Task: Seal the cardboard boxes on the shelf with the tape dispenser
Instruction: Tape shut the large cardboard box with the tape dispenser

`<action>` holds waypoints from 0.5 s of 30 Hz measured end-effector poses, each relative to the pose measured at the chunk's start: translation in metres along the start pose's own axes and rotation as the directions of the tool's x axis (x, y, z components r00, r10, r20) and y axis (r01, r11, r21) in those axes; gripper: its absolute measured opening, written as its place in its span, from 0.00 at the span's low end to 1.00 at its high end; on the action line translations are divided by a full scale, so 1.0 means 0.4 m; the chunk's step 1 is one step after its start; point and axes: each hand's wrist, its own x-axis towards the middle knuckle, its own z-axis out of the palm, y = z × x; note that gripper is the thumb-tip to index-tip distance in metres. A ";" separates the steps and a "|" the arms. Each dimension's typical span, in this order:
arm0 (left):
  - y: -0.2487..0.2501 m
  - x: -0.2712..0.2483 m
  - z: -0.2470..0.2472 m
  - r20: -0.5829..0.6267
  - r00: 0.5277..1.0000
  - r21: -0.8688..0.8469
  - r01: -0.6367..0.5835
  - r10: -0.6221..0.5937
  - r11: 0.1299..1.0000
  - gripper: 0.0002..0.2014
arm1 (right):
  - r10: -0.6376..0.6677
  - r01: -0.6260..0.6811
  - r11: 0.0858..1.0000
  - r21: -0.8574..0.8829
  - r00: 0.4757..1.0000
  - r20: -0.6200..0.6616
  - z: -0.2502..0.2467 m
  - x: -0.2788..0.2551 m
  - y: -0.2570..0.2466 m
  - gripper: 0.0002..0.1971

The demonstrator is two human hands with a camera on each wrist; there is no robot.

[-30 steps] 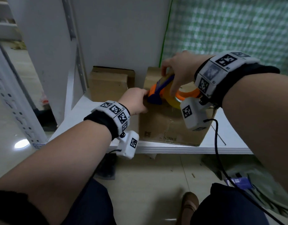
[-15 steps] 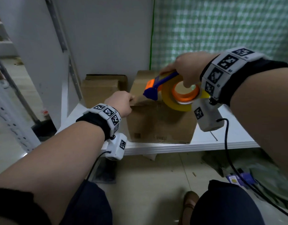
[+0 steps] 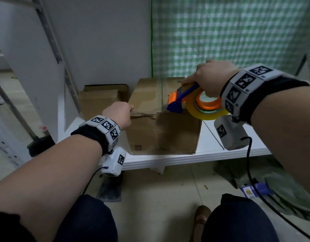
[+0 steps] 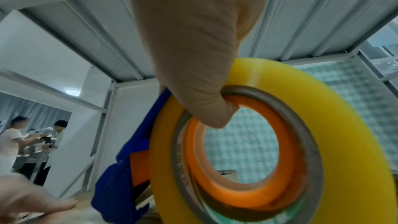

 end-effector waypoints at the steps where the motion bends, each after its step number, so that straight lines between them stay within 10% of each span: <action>1: 0.006 -0.001 -0.002 0.009 1.000 0.021 0.002 -0.003 1.000 0.10 | -0.007 0.007 1.000 -0.013 1.000 -0.007 0.001 0.001 -0.004 0.29; 10: 0.111 -0.001 -0.037 0.155 0.988 0.241 -0.056 0.019 0.969 0.13 | -0.045 0.047 0.993 -0.107 0.999 0.021 0.000 0.015 -0.034 0.23; 15: 0.210 0.008 -0.032 0.148 0.961 0.040 -0.240 0.232 0.970 0.22 | -0.060 0.061 0.993 -0.103 0.998 0.010 0.005 0.016 -0.029 0.23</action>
